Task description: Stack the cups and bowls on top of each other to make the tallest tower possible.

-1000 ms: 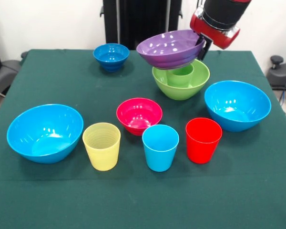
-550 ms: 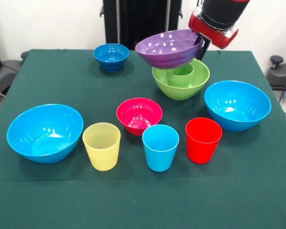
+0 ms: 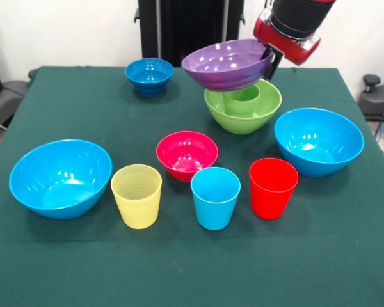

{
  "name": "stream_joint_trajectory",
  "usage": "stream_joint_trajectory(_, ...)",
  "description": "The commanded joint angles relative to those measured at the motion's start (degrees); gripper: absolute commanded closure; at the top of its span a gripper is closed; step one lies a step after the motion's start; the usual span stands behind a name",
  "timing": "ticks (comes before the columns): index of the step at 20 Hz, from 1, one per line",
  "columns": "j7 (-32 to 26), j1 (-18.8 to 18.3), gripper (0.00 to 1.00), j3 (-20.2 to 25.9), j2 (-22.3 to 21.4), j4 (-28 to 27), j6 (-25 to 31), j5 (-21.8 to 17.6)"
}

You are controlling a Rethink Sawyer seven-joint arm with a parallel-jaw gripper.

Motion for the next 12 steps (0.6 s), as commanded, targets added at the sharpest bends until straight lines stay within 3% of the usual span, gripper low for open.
stream_joint_trajectory(1, 9.45, 1.47, 1.0, 2.74, 1.59, -2.1, 1.75, 2.13)
stream_joint_trajectory(12, 8.6, 1.47, 1.0, 3.28, 1.43, -1.3, -1.07, 3.22)
